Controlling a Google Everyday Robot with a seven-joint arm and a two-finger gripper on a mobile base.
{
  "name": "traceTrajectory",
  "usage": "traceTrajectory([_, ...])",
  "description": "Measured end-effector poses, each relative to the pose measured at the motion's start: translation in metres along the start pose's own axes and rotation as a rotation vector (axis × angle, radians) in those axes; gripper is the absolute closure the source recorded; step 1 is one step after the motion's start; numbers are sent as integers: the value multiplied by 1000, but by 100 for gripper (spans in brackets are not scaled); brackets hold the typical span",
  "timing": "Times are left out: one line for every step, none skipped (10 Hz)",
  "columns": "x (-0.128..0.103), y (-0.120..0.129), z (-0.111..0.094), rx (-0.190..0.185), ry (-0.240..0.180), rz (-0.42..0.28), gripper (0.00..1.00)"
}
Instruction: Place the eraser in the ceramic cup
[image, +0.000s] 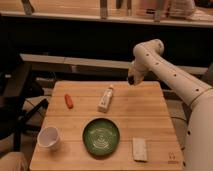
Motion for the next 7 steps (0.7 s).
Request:
traceTrajectory([-3, -1, -2, 1, -2, -22, 98])
traceTrajectory([-15, -7, -6, 8, -8, -71, 98])
traceTrajectory([-26, -12, -8, 12, -13, -108, 98])
traceTrajectory([-40, -19, -11, 18, -15, -155, 98])
traceTrajectory([-52, -24, -13, 23, -21, -198, 98])
traceTrajectory([-61, -27, -16, 28, -25, -238, 98])
traceTrajectory([-72, -27, -20, 36, -34, -276, 98])
